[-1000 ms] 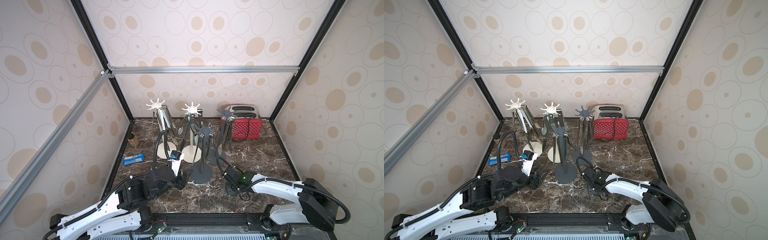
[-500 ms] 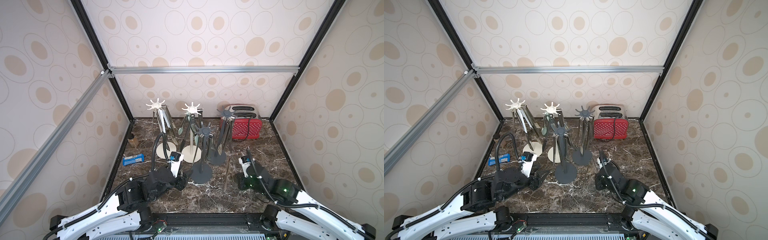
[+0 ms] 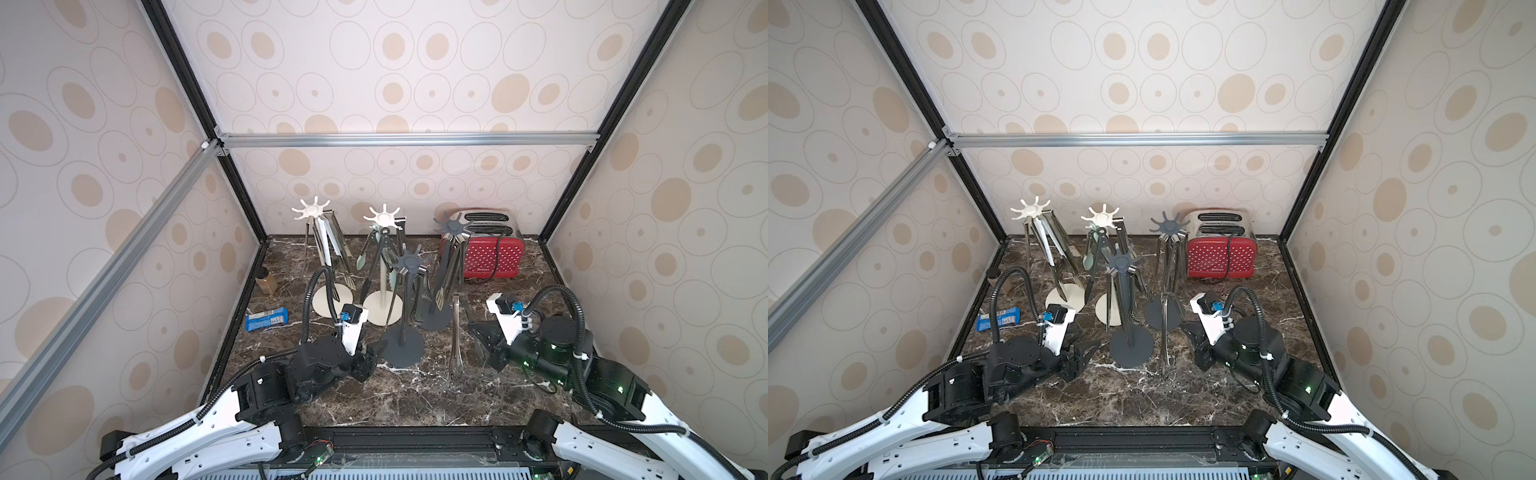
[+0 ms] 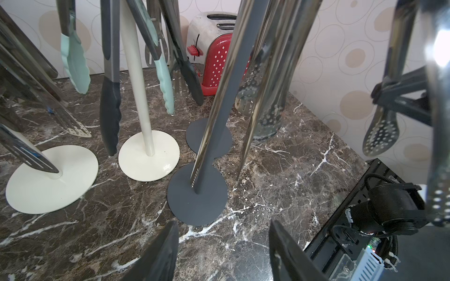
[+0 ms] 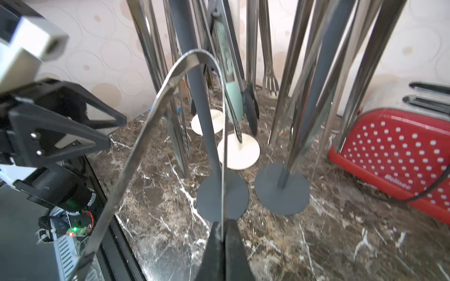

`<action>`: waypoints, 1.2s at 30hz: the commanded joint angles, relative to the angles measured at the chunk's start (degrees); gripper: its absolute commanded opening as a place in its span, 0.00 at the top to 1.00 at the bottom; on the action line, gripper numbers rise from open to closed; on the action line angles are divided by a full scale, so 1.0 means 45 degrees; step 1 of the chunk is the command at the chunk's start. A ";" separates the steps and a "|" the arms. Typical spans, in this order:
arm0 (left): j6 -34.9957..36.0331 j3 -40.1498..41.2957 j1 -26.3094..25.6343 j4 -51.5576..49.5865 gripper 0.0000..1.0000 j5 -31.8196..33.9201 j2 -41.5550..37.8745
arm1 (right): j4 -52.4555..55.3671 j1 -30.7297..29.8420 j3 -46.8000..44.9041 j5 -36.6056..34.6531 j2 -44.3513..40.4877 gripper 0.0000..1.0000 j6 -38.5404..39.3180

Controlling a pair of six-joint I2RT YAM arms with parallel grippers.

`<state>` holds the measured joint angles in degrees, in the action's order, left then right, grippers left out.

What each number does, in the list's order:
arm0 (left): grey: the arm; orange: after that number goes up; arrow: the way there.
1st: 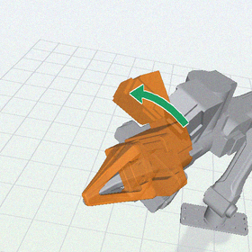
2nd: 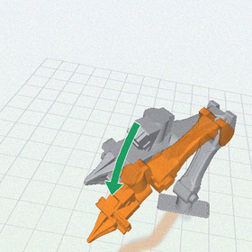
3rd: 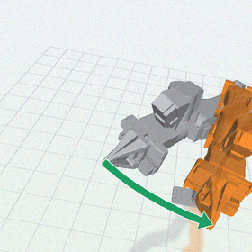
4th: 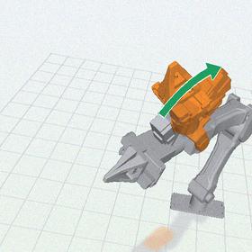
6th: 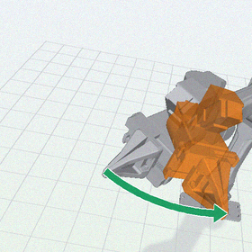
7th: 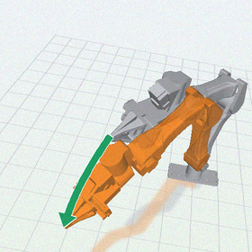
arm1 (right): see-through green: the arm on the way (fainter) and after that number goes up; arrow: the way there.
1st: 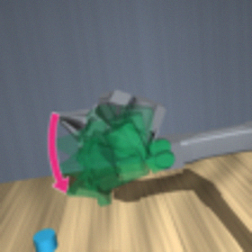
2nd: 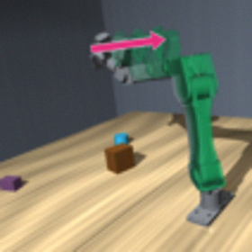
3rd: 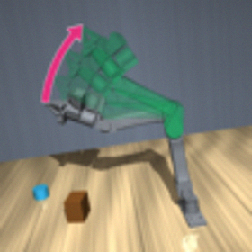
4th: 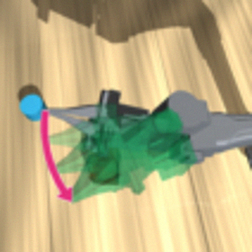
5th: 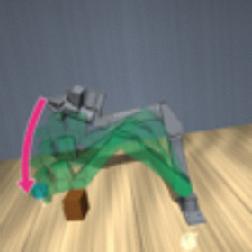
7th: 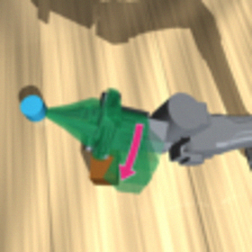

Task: Hang food tongs on kitchen utensil racks
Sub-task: Pick up the food tongs from the center of the board, then hang the food tongs on the rack.

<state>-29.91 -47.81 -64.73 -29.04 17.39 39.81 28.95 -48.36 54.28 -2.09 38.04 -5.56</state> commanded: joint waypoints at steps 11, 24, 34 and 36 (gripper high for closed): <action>0.0455 -0.0312 -0.0049 0.0290 0.42 0.0169 0.0439 | -0.1550 -0.0919 0.3083 -0.0395 0.2903 1.00 0.1996; 0.0690 -0.0488 -0.0049 0.0262 0.42 0.0179 0.0513 | -0.1196 -0.2144 0.4110 -0.3182 0.4572 1.00 0.2470; 0.0690 -0.0469 -0.0049 0.0237 0.42 0.0155 0.0411 | -0.1165 -0.2282 0.3800 -0.3500 0.4959 1.00 0.2087; 0.0691 -0.0454 -0.0049 0.0222 0.42 0.0156 0.0411 | -0.1160 -0.2321 0.3674 -0.3534 0.4945 1.00 0.1997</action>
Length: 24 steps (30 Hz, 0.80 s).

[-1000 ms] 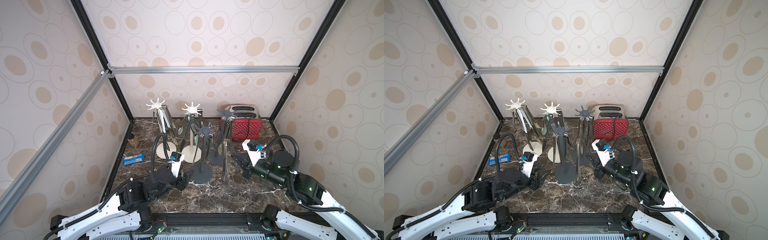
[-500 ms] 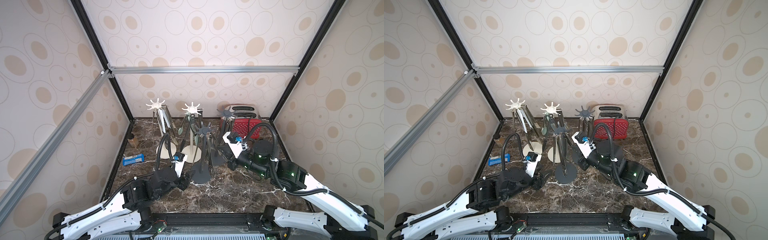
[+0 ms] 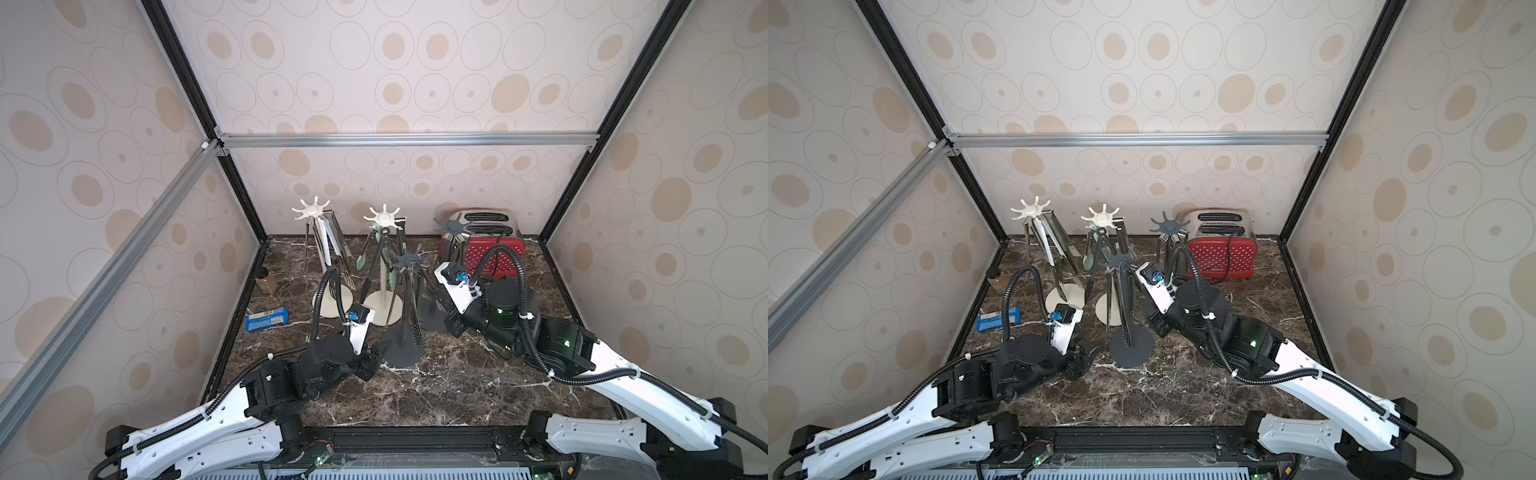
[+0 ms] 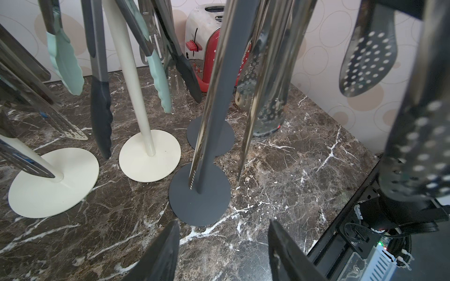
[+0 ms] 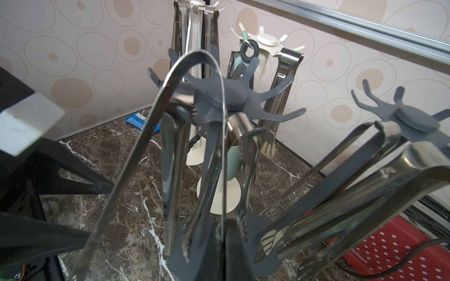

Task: Hang food tongs on kitchen utensil racks
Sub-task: Hang the food tongs on the rack.

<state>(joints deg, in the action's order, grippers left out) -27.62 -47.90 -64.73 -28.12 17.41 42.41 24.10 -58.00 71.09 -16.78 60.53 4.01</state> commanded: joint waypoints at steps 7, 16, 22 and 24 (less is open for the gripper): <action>0.0160 -0.0410 -0.0049 0.0048 0.42 0.0140 -0.0167 | -0.0067 -0.0296 -0.0620 -0.0481 -0.0277 1.00 -0.0452; 0.0141 -0.0374 -0.0040 0.0077 0.42 0.0082 -0.0163 | -0.0057 -0.0424 -0.1257 -0.0628 -0.0493 1.00 -0.0831; 0.0141 -0.0332 -0.0046 0.0077 0.42 0.0086 -0.0225 | -0.0067 -0.0445 -0.1462 -0.0593 -0.0466 1.00 -0.0981; 0.0144 -0.0313 -0.0049 0.0082 0.42 0.0091 -0.0244 | -0.0075 -0.0443 -0.1458 -0.0550 -0.0367 1.00 -0.1042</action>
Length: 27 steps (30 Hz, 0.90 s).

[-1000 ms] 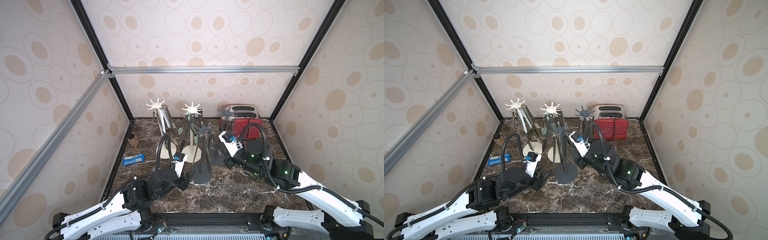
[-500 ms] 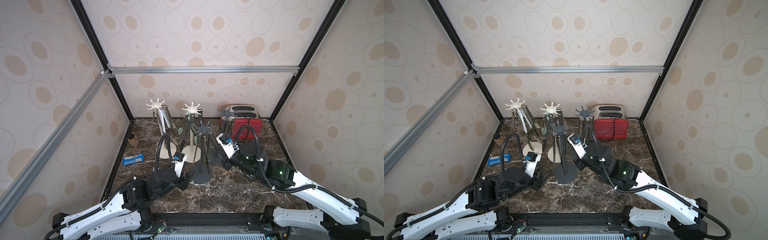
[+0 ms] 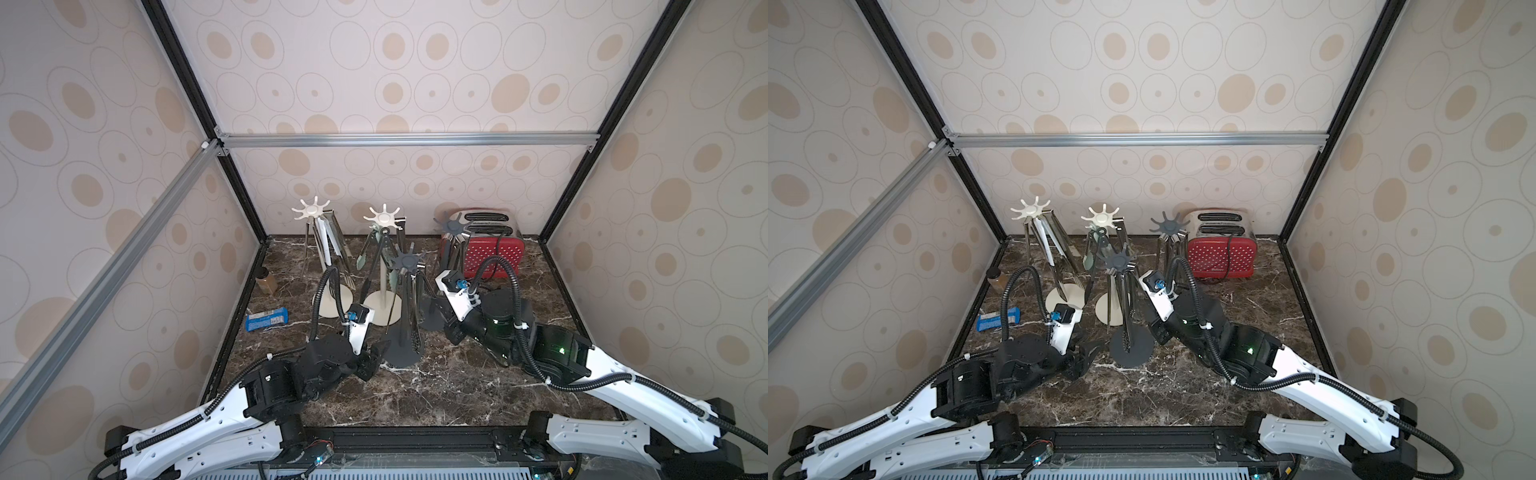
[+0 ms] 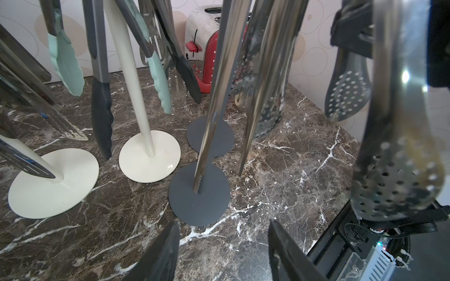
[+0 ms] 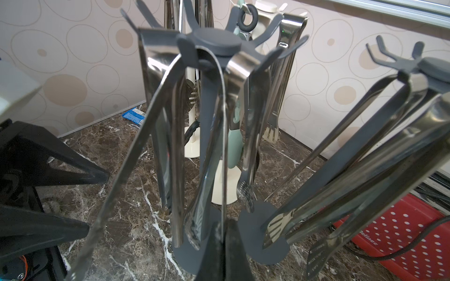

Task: Hang food tongs on kitchen utensil racks
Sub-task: Hang the food tongs on the rack.

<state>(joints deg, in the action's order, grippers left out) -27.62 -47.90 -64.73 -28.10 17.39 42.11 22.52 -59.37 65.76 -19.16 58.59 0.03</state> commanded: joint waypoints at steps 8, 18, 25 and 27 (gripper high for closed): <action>0.0082 -0.0197 -0.0049 0.0036 0.42 0.0121 -0.0351 | 0.0127 -0.0140 -0.0161 0.0077 0.0379 0.89 -0.0242; 0.0063 -0.0137 -0.0049 -0.0026 0.42 0.0179 -0.0529 | 0.0095 -0.0129 -0.0243 0.0058 0.0272 0.81 -0.0317; -0.0164 -0.0161 -0.0049 -0.0227 0.41 0.0594 -0.0471 | 0.0236 -0.0128 -0.0469 -0.0231 0.0189 0.63 -0.0428; -0.0265 -0.0175 -0.0048 -0.0368 0.41 0.0898 -0.0479 | 0.0353 -0.0131 -0.0526 -0.0348 0.0169 0.54 -0.0483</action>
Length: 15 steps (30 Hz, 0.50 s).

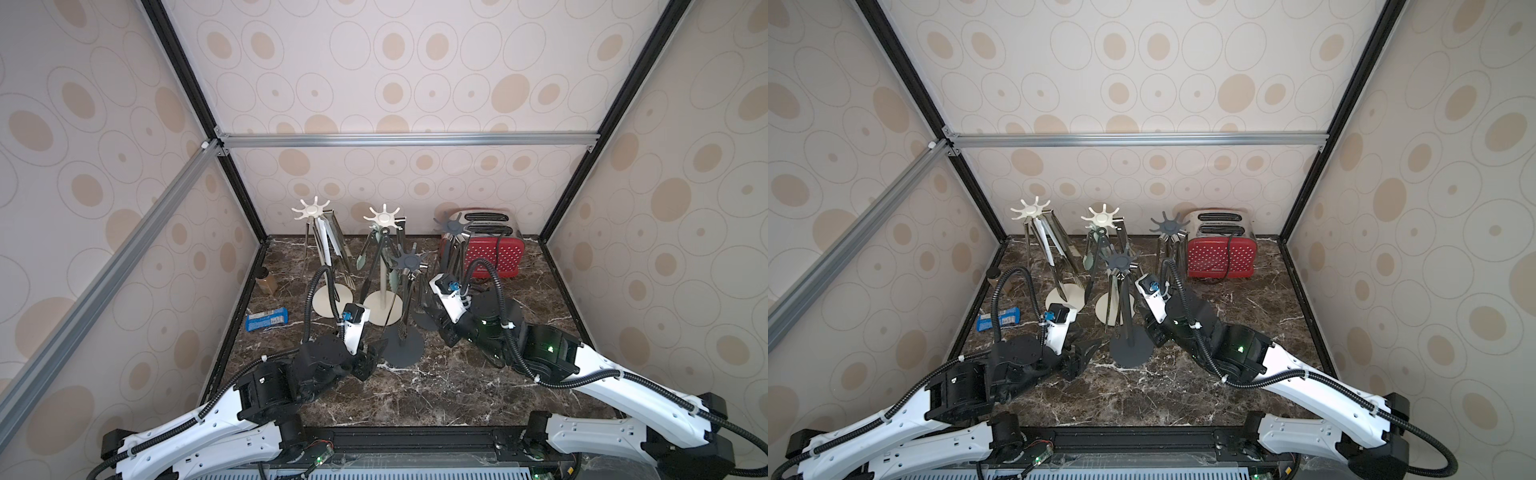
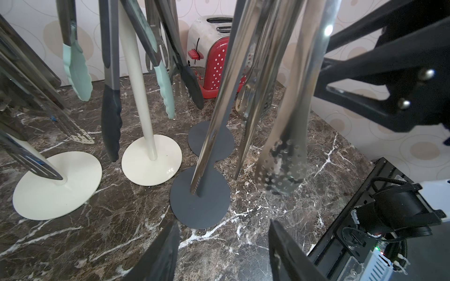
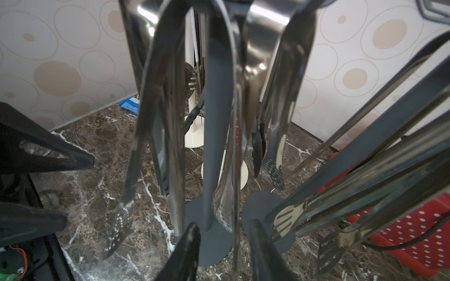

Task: Hang food tongs on kitchen utensil racks
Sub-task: Hang the food tongs on the rack.

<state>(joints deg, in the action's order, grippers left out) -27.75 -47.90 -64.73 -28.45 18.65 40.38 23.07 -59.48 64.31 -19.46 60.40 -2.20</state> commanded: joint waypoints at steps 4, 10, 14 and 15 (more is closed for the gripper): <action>-0.0721 -0.0205 0.0035 -0.0829 0.38 0.1681 -0.0145 | 0.0494 -0.0121 -0.0370 -0.0680 -0.0401 0.34 -0.0220; -0.1471 -0.0072 0.2943 -0.1647 0.34 0.0942 -0.0105 | 0.1275 -0.0103 -0.0994 -0.2196 -0.1166 0.16 -0.1394; -0.1102 0.0097 0.5468 -0.1603 0.34 -0.0115 0.0165 | 0.2616 0.0138 -0.1468 -0.3886 -0.1727 0.11 -0.2758; -0.0998 0.0095 0.6076 -0.1562 0.34 -0.0409 0.0323 | 0.2969 0.0395 -0.1588 -0.4098 -0.1859 0.11 -0.3162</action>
<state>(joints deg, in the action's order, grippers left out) -32.12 -47.55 -42.26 -33.65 20.14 40.95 30.17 -59.11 58.61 -30.94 53.65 -10.11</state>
